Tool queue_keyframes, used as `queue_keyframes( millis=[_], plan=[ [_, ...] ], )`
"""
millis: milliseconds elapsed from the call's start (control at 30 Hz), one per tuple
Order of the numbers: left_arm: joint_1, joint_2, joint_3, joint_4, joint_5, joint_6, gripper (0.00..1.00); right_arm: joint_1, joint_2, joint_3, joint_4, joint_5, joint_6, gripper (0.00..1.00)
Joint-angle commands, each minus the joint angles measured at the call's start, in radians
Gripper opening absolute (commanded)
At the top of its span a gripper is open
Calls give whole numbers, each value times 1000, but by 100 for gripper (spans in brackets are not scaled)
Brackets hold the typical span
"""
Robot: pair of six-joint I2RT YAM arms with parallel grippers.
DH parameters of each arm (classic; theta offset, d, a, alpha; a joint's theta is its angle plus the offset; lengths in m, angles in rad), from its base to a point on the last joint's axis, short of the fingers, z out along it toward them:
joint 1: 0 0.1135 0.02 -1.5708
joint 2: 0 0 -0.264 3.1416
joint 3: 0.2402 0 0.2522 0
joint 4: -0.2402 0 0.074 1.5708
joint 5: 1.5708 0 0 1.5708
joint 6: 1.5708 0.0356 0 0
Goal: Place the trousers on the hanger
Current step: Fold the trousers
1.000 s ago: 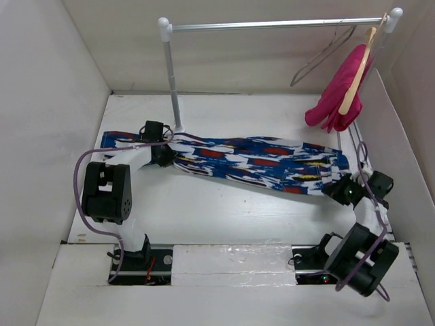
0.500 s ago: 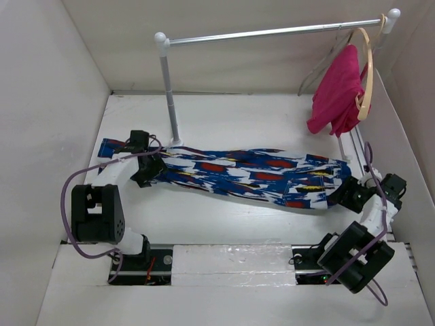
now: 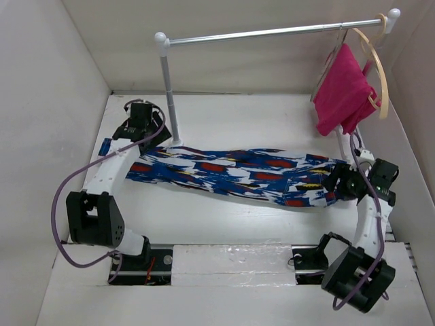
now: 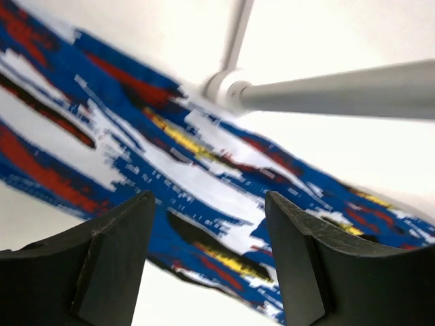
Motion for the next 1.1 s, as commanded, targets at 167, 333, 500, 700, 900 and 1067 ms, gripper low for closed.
queue_keyframes(
  millis=[167, 333, 500, 700, 900, 1067],
  plan=[
    [2, 158, 93, 88, 18, 73, 63, 161, -107, 194, -108, 205, -49, 68],
    [2, 237, 81, 200, 84, 84, 63, 275, -108, 187, -8, 137, -51, 68],
    [2, 287, 103, 248, 118, 81, 63, 689, 8, 165, 185, 92, 12, 69],
    [2, 380, 183, 248, 113, 64, 61, 1266, 355, 320, 401, 322, 22, 70],
    [2, 423, 212, 260, 139, 53, 61, 1480, 764, 717, 354, 453, -95, 70],
    [2, 454, 246, 271, 139, 52, 60, 1525, 1040, 962, 318, 456, -173, 70]
  ],
)
